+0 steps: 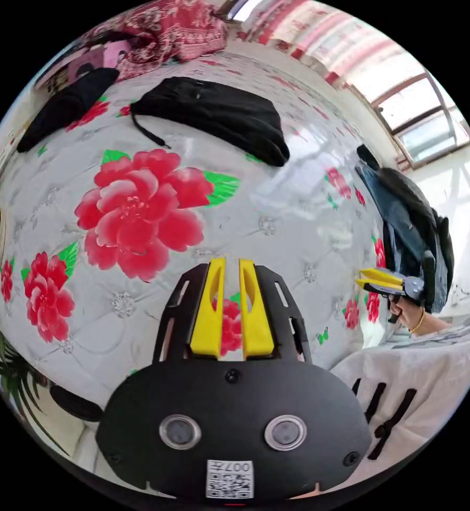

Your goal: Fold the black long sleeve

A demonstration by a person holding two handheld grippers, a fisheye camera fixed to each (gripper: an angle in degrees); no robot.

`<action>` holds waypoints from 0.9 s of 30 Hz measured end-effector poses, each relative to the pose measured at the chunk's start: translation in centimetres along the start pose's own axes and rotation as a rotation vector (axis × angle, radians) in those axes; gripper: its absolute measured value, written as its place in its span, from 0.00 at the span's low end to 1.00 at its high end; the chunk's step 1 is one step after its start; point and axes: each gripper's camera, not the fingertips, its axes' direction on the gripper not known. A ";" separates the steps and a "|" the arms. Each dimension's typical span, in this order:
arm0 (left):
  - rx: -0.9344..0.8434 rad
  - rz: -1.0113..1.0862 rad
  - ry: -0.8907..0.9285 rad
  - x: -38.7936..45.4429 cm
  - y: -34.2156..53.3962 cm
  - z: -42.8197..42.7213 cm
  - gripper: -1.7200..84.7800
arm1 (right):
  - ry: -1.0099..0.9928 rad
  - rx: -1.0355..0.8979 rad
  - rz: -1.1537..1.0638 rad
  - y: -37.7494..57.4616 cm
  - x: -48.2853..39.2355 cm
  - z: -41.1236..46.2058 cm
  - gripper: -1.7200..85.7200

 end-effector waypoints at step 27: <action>-0.014 0.238 -0.004 20.7 14.9 3.8 0.07 | 0.728 0.344 0.836 31.9 25.4 -26.9 0.10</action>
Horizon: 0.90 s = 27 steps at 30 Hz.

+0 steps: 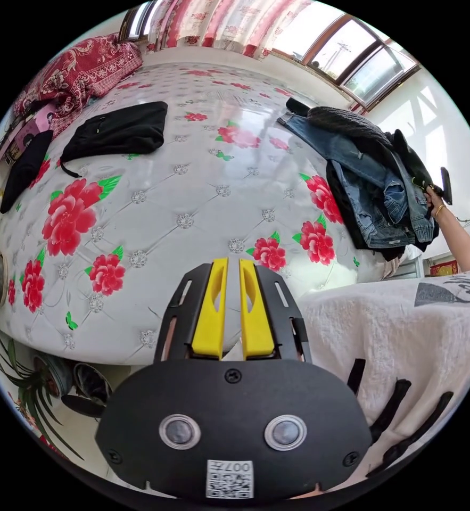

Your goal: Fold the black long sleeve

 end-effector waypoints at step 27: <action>0.616 0.480 0.193 12.8 5.0 -11.7 0.14 | -1.581 0.656 -0.981 22.2 -13.2 -30.4 0.04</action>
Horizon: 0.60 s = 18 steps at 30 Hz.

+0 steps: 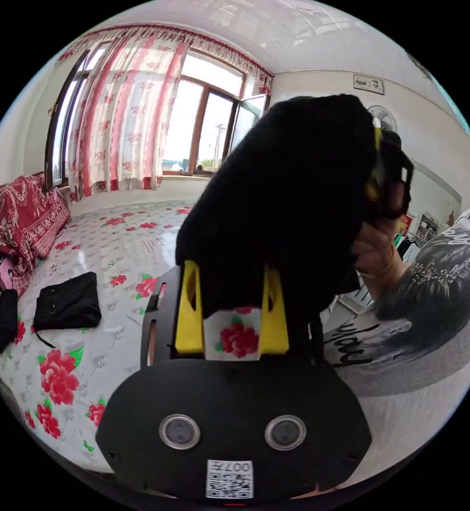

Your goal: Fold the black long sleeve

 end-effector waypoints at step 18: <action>-0.211 -0.454 -0.090 -10.7 5.1 -1.2 0.07 | 0.331 -0.513 0.601 19.4 4.5 4.3 0.14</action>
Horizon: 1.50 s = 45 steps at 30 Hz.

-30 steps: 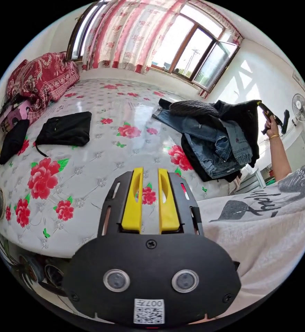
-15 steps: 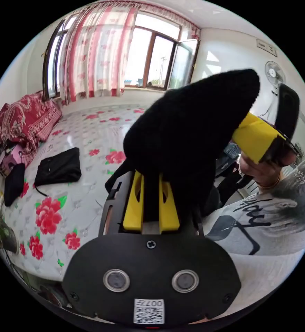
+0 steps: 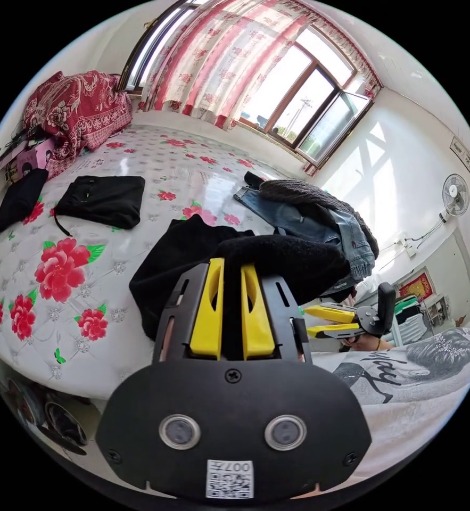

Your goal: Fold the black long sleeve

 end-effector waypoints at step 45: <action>-0.373 0.080 0.067 1.9 -3.4 12.5 0.05 | 0.126 0.326 0.116 5.1 2.4 -12.7 0.03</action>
